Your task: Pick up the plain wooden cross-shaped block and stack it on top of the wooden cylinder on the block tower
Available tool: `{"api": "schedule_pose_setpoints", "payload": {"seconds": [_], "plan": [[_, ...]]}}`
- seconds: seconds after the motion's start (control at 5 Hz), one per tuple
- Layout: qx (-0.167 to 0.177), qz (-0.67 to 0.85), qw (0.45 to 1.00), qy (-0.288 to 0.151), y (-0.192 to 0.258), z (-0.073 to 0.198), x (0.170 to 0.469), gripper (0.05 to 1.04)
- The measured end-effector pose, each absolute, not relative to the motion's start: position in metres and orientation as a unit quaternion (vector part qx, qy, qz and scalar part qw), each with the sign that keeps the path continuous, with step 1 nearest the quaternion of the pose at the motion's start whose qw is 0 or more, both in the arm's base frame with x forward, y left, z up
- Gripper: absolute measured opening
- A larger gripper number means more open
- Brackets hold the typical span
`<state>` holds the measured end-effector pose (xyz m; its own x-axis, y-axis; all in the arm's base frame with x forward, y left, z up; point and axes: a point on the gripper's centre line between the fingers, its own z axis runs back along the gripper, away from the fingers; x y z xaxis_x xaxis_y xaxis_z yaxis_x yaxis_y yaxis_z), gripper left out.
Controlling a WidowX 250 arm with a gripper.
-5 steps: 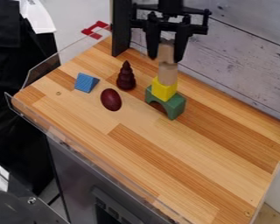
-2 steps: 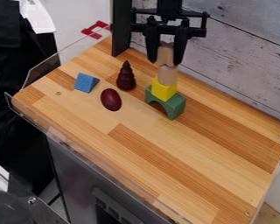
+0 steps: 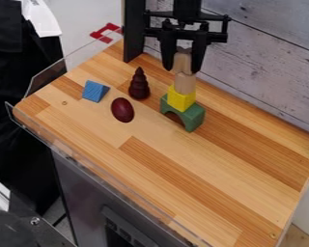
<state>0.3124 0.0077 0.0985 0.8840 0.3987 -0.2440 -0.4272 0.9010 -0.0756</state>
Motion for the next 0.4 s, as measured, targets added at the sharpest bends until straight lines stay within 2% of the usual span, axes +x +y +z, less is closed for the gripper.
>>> {"api": "schedule_pose_setpoints", "payload": {"seconds": [0.2, 0.4], "plan": [[-0.062, 0.215, 0.965, 0.133, 0.0074, 0.0933, 0.3086, 0.837], [-0.057, 0.218, 0.965, 0.135, 0.0088, 0.0972, 0.3083, 1.007]]}}
